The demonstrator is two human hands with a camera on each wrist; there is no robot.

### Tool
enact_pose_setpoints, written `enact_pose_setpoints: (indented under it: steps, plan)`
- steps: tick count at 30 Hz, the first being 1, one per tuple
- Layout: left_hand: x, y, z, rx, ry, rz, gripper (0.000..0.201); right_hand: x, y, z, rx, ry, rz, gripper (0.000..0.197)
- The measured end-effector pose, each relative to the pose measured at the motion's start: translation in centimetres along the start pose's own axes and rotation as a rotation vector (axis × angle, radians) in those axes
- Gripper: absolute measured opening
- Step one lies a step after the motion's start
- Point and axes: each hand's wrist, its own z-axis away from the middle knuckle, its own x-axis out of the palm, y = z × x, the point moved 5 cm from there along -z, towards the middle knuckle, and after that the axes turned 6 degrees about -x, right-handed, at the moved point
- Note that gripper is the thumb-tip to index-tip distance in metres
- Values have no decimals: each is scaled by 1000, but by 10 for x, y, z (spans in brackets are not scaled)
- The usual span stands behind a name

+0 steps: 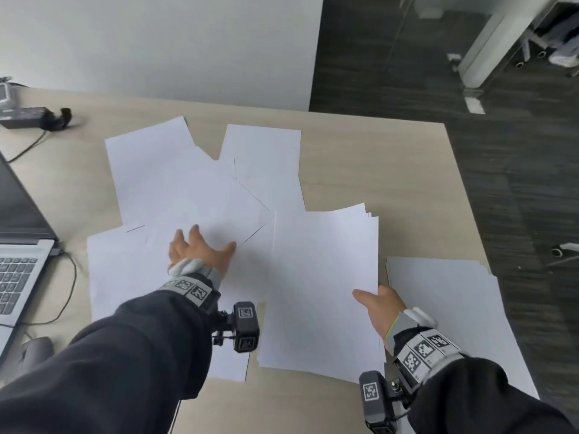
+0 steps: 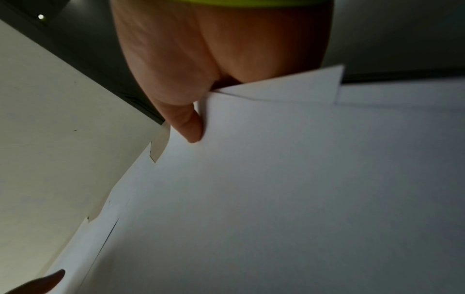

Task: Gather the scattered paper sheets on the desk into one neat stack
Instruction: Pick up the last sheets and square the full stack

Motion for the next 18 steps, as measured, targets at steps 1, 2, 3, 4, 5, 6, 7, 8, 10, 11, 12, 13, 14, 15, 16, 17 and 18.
enact_pose_setpoints:
  steps: [1, 2, 3, 4, 5, 6, 7, 8, 10, 11, 12, 13, 14, 15, 16, 17, 18]
  plan:
    - [-2, 2, -9, -27, 9, 0, 103, 1, 0, -2, 1, -1, 7, 9]
    - [-3, 4, -17, -44, 3, -13, 109, 2, 0, -3, -1, -3, 11, 10]
    - [-4, 6, -21, -57, -21, -35, 117, 1, 1, -4, -2, 0, 27, 13]
    - [-3, 8, -25, -67, -59, -62, 124, 2, 0, -5, -3, 2, 31, 15]
    - [-2, 9, -29, -73, -92, -92, 131, 2, 1, -7, 2, 1, 30, 16]
    - [-1, 10, -32, -73, -114, -124, 137, 2, 0, -8, 7, 6, 34, 14]
    - [3, 11, -34, -69, -129, -151, 141, 2, 1, -9, 12, 9, 44, 12]
    - [5, 10, -34, -63, -127, -172, 144, 1, 0, -10, 10, 7, 42, 11]
    - [9, 8, -34, -58, -126, -193, 145, 2, 0, -12, 12, 11, 33, 10]
    - [11, 7, -32, -52, -121, -193, 144, 0, 0, -12, 14, 17, 30, 9]
    - [12, 7, -33, -40, -113, -199, 141, 0, 0, -13, 20, 17, 21, 9]
    - [11, 6, -34, -25, -95, -209, 138, 0, -1, -14, 24, 15, 12, 10]
    - [10, 6, -35, -12, -73, -216, 134, 0, -2, -13, 27, 16, 5, 11]
    - [7, 4, -36, 3, -48, -215, 127, 0, -3, -13, 27, 16, -7, 11]
    - [4, 3, -37, 23, -23, -209, 118, 1, -4, -13, 28, 12, -16, 10]
    - [1, 1, -38, 41, -11, -201, 109, 1, -5, -12, 28, 11, -23, 10]
    - [-2, -2, -39, 53, -8, -184, 100, 0, -7, -11, 28, 11, -32, 11]
